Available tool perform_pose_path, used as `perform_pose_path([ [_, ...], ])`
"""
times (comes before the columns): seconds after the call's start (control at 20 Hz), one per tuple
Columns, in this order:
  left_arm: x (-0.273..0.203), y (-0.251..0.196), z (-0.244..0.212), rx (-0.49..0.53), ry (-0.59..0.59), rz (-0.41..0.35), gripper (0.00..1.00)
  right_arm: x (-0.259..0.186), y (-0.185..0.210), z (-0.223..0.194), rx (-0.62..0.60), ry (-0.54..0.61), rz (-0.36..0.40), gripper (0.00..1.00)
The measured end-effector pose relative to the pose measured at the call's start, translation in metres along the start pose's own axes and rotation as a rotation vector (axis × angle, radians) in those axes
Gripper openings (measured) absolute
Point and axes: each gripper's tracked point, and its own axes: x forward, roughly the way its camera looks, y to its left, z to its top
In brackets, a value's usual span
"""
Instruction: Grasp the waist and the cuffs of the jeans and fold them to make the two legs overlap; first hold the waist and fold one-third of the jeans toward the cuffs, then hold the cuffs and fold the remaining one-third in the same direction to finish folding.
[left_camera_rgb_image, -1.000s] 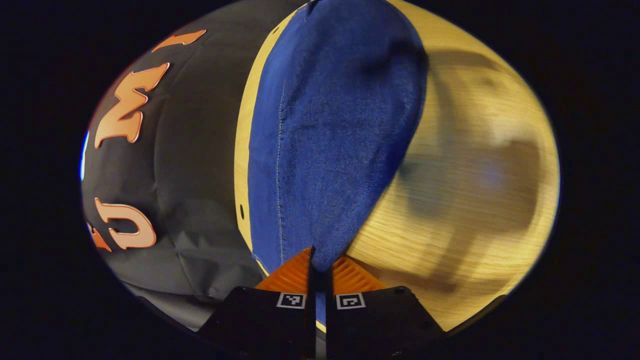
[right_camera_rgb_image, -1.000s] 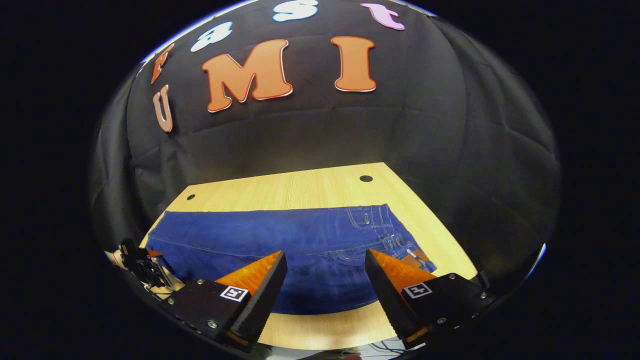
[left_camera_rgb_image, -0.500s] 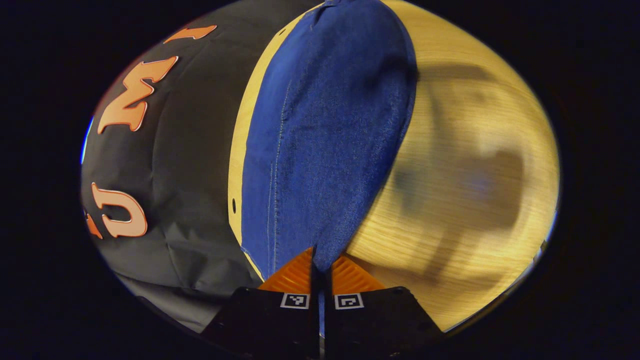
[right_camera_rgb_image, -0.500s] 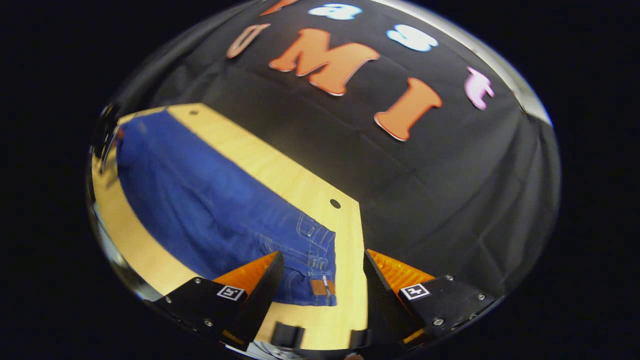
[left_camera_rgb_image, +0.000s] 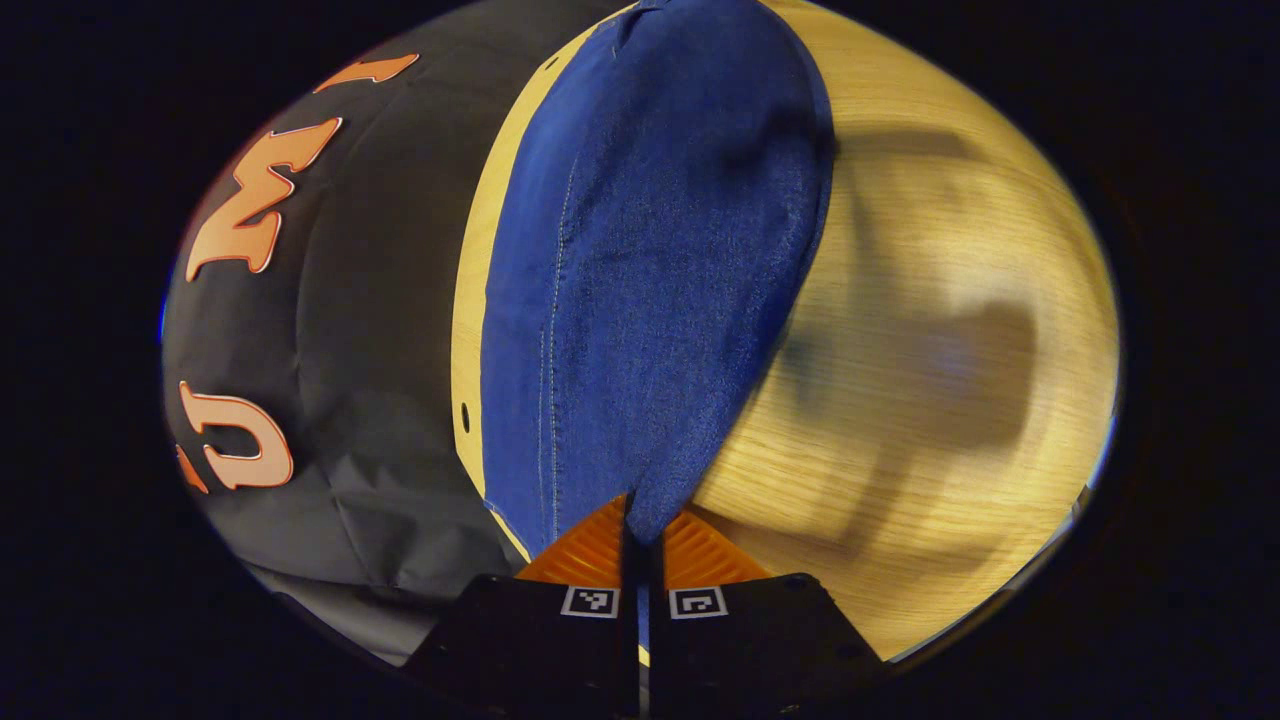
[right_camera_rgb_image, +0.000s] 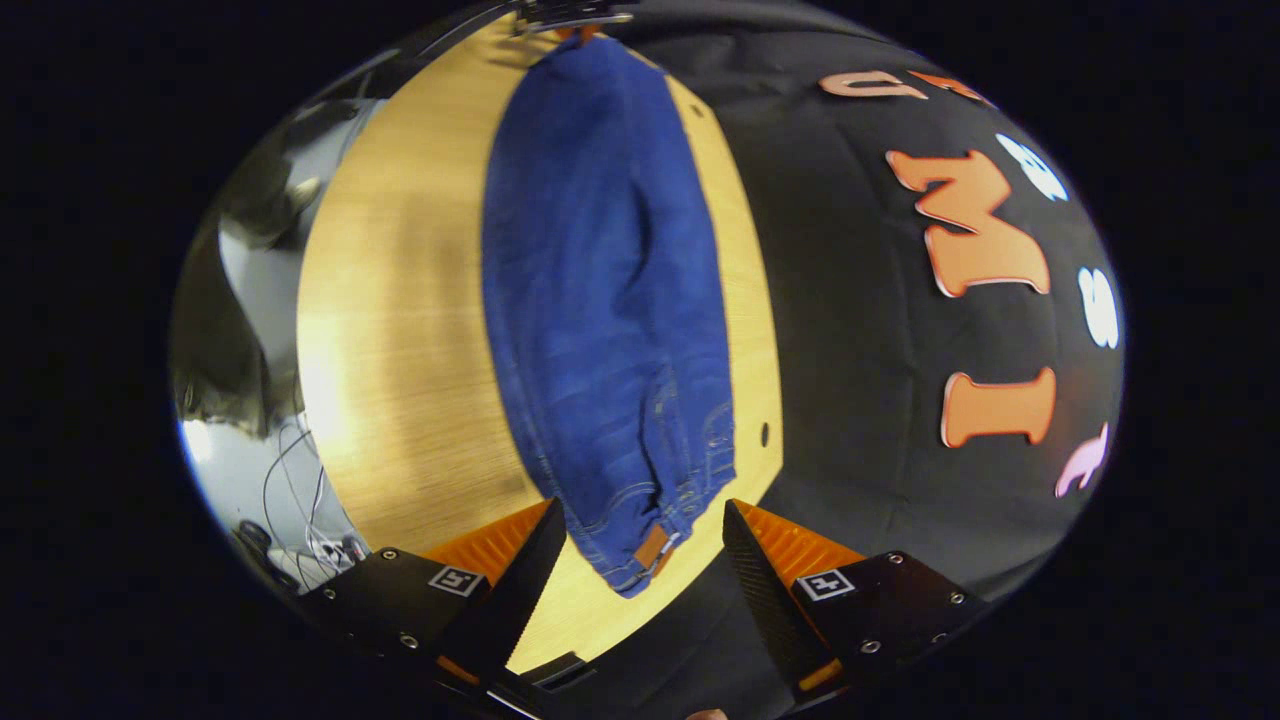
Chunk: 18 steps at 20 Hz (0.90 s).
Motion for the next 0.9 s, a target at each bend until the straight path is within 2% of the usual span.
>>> perform_pose_path([
  [0.3, 0.000, -0.001, -0.002, 0.002, 0.020, -0.002, 0.04, 0.035, 0.018, -0.018, -0.150, 0.014, 0.089, 0.98],
  [0.4, 0.000, 0.000, -0.002, 0.005, 0.021, -0.006, 0.04, 0.045, 0.018, -0.016, -0.196, 0.015, 0.095, 0.98],
  [0.55, 0.001, -0.001, -0.002, 0.006, 0.023, -0.013, 0.04, 0.060, 0.009, -0.015, -0.157, 0.019, 0.097, 0.96],
  [0.75, 0.001, -0.002, -0.002, 0.011, 0.022, -0.022, 0.04, 0.073, 0.003, -0.008, -0.169, 0.023, 0.110, 0.96],
  [0.9, 0.001, -0.002, 0.000, 0.006, 0.020, -0.023, 0.04, 0.081, 0.008, -0.008, -0.142, 0.045, 0.155, 0.88],
])
